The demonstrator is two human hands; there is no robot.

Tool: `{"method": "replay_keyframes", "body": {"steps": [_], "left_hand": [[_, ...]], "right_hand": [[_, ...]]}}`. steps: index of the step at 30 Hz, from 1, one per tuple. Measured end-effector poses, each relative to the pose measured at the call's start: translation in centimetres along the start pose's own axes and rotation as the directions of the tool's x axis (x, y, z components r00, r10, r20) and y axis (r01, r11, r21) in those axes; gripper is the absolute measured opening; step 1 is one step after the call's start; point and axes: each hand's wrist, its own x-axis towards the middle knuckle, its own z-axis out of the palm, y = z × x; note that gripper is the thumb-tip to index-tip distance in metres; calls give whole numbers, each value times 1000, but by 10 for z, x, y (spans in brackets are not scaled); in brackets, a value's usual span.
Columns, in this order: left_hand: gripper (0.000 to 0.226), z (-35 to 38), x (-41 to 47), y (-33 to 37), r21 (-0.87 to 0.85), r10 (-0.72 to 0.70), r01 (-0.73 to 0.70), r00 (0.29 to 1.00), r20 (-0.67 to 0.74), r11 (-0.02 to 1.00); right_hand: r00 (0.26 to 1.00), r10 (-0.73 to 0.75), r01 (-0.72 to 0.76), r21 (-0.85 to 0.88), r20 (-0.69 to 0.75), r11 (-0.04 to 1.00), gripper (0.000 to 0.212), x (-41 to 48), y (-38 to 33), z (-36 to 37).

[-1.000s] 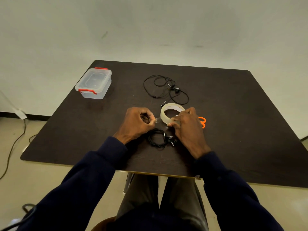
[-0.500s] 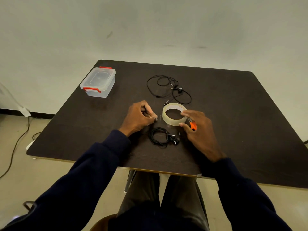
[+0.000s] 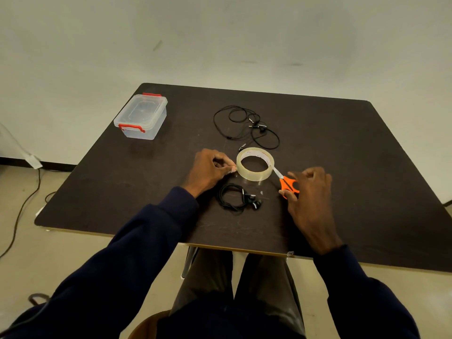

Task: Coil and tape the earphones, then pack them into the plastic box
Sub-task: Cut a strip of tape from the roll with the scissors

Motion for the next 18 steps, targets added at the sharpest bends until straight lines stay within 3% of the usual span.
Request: {"method": "replay_keyframes", "body": {"steps": [4,9,12,18], "left_hand": [[10,-2,-2,-2,21,54,-54,998,-8,998],[9,-5,0,5,-110,96,-109,989,-114,988],[10,-10,4,12,-128,106,-121,988,-116,984],[8,-17,7,26,-51,204,-215,965,-163,975]], "right_hand": [[1000,-10,12,-79,25,997,45,-2,-2,-1],[995,-20,28,-86,99,996,32,3,8,7],[985,69,-61,-52,160,997,23,15,14,10],[995,-34,24,95,98,995,17,22,10,2]]}}
